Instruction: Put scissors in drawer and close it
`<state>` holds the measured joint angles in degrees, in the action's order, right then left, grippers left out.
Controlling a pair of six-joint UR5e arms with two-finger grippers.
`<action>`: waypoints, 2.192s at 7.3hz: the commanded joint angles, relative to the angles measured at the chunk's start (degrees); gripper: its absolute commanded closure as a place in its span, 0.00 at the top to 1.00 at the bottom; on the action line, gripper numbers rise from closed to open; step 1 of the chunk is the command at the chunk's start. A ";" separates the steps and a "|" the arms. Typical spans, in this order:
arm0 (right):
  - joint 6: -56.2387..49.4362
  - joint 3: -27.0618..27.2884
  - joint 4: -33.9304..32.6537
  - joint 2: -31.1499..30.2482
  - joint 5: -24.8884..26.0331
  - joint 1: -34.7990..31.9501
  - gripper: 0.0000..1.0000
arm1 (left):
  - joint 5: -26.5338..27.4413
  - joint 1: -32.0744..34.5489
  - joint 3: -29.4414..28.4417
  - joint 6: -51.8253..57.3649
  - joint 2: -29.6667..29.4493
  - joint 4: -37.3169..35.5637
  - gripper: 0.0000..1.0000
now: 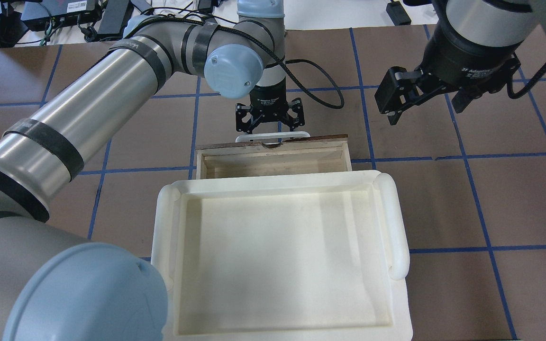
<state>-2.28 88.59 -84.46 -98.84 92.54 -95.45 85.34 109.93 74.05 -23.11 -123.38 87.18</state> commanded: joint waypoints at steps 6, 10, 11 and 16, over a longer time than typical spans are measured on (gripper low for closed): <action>0.00 0.00 0.00 -0.21 0.27 0.35 1.00 | -0.09 2.92 10.94 0.00 8.95 8.80 1.00; 0.00 0.00 0.00 -0.56 0.18 0.17 1.00 | 0.70 2.75 10.42 -1.23 9.82 3.84 1.00; 0.00 0.00 0.00 -0.65 0.36 0.26 1.00 | 5.32 2.48 10.07 -1.41 9.91 -3.69 1.00; 0.08 0.00 0.44 -2.05 0.71 0.35 1.00 | 7.82 -1.56 8.31 -0.79 21.13 -2.99 1.00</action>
<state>-2.27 88.59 -84.10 -100.69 93.33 -95.05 92.98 109.00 82.36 -23.91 -106.11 82.63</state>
